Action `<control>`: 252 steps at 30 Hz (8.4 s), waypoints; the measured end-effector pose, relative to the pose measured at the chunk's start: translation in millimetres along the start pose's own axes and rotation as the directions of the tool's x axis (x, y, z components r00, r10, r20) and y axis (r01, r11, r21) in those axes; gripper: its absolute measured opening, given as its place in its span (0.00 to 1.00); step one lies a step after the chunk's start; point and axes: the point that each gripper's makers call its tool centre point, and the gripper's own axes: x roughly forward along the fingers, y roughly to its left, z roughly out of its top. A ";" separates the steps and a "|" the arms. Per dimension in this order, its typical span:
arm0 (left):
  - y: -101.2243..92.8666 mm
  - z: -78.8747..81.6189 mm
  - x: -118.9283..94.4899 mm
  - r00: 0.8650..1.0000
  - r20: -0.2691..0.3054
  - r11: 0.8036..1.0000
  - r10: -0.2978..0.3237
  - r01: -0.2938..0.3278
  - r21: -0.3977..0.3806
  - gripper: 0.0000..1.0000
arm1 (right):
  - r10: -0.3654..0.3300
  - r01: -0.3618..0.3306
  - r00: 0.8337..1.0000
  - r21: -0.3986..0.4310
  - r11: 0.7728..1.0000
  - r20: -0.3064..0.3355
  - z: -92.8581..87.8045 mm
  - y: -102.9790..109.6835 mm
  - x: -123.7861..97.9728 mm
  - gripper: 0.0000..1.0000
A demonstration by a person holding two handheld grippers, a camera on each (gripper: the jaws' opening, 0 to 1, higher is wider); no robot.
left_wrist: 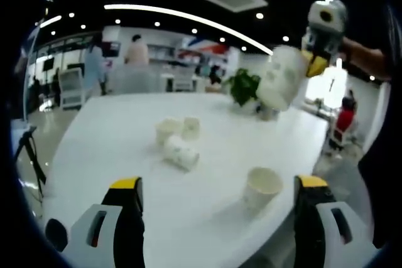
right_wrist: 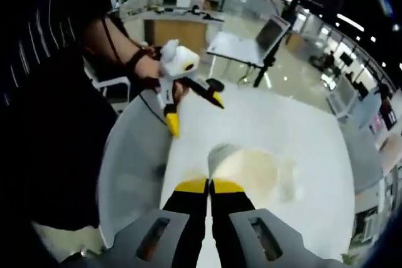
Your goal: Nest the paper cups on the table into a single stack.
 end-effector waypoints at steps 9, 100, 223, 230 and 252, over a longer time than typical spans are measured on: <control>2.6 -2.1 -1.3 1.000 0.002 1.000 0.002 -0.002 -0.003 1.00 | 0.041 -0.043 0.997 -0.029 0.999 -0.069 -12.1 11.4 16.0 0.00; 7.5 -18.7 -4.9 1.000 -0.002 0.998 0.008 -0.008 -0.060 1.00 | 0.202 -0.240 0.941 -0.114 0.964 -0.272 -85.2 61.7 136.2 0.09; 61.6 14.3 48.5 0.994 -0.046 0.995 -0.099 0.099 0.008 1.00 | -0.476 0.273 0.879 0.792 0.547 0.026 -145.2 -33.8 77.8 0.97; 80.6 20.5 70.9 0.990 -0.055 0.991 -0.133 0.134 0.024 1.00 | -0.500 0.286 0.866 0.795 0.535 0.024 -135.5 -42.6 73.7 0.97; 96.6 1.2 148.7 0.956 -0.091 0.960 -0.277 0.279 0.011 0.98 | -0.530 0.386 0.841 0.806 0.448 -0.109 -147.4 -19.4 48.8 0.97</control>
